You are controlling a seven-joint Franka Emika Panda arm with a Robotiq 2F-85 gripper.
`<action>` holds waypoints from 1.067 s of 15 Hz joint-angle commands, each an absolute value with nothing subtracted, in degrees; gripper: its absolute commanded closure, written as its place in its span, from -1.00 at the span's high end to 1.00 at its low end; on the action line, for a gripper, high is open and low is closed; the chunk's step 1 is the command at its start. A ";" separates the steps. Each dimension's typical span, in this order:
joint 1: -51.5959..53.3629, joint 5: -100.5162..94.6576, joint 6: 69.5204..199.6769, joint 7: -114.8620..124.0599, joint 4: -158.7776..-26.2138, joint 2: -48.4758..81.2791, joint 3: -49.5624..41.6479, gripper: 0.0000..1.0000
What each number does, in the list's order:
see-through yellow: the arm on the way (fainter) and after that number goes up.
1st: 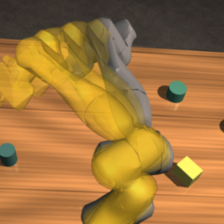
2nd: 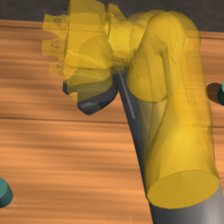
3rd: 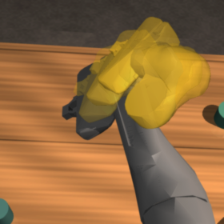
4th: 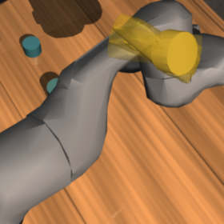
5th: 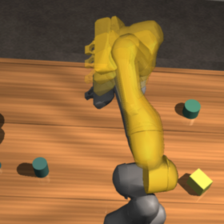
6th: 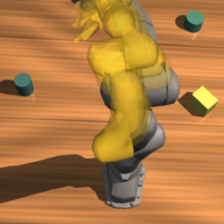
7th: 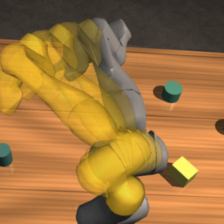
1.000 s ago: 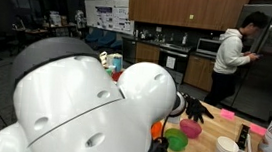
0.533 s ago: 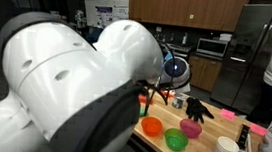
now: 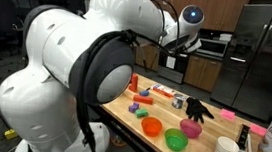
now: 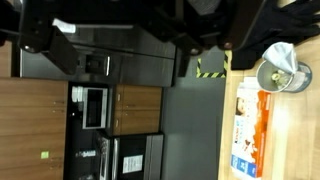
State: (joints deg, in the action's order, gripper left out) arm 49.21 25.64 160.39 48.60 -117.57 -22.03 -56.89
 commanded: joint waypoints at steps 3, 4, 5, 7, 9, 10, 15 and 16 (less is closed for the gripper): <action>68.12 30.91 136.16 40.99 -94.75 -15.42 -72.56 1.00; 72.63 32.13 131.85 39.92 -91.57 -14.53 -76.72 1.00; 77.15 32.94 128.36 38.90 -89.04 -14.09 -80.90 1.00; 86.21 32.92 122.42 37.91 -85.53 -14.84 -88.80 1.00; 95.16 30.08 120.65 38.89 -83.46 -18.21 -94.95 1.00; 99.39 28.24 120.54 39.81 -82.26 -20.17 -97.57 1.00; 110.21 19.28 126.97 46.43 -78.96 -29.70 -101.04 1.00; 110.82 19.01 128.34 47.58 -78.76 -30.44 -101.30 1.00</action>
